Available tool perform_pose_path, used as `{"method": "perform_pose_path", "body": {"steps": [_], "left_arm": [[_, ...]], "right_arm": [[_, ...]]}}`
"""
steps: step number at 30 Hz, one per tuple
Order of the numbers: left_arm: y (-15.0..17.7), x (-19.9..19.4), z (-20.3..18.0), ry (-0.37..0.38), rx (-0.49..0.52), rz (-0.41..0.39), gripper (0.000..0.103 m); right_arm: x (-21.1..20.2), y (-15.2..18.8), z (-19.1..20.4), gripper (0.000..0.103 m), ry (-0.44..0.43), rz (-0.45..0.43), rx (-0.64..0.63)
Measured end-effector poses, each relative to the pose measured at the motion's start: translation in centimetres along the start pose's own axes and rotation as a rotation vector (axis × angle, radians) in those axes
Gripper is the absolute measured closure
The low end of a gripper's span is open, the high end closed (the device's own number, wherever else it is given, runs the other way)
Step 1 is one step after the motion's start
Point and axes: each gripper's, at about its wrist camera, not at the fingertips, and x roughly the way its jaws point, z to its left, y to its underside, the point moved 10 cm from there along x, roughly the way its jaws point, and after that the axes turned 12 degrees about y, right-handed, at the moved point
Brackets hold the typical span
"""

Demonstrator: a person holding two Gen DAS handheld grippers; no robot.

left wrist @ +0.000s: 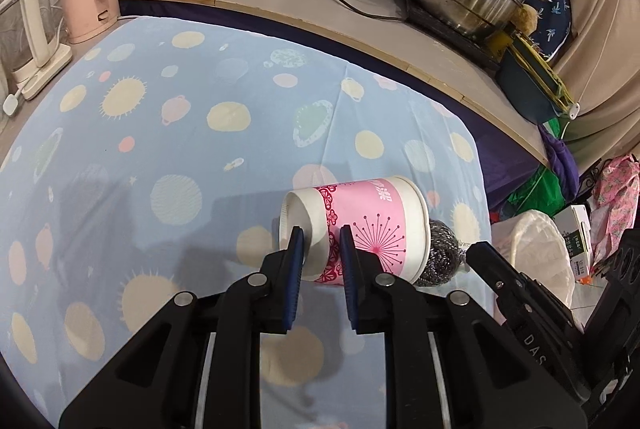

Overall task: Collect trash
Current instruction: 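Grasp the pink paper cup with the left tool, then grasp the steel wool scrubber with the right tool while the left tool holds the cup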

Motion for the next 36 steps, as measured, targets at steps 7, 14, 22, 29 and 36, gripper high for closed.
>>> {"method": "perform_pose_path", "body": {"steps": [7,14,22,29,36], "left_arm": [[1.8,-1.9,-1.2,-0.023,0.034,-0.005,0.085],[3.5,-3.1,-2.0,-0.031,0.053,0.004,0.085],[5.0,-3.6,-3.2,-0.029,0.074,0.016,0.085],[6.0,-3.5,-3.3,-0.035,0.076,0.031,0.085],[6.8,-3.2,-3.3,-0.040,0.084,0.044,0.085]], "right_arm": [[-1.4,1.6,-1.3,0.101,0.006,0.024,0.018],[-4.2,2.2,-1.6,0.101,0.018,-0.023,0.001],[-7.0,2.2,-2.9,0.101,0.021,-0.055,0.016],[-5.1,3.5,-4.5,0.041,0.077,-0.029,0.037],[-1.5,5.8,-4.9,0.040,0.121,0.058,0.011]]}}
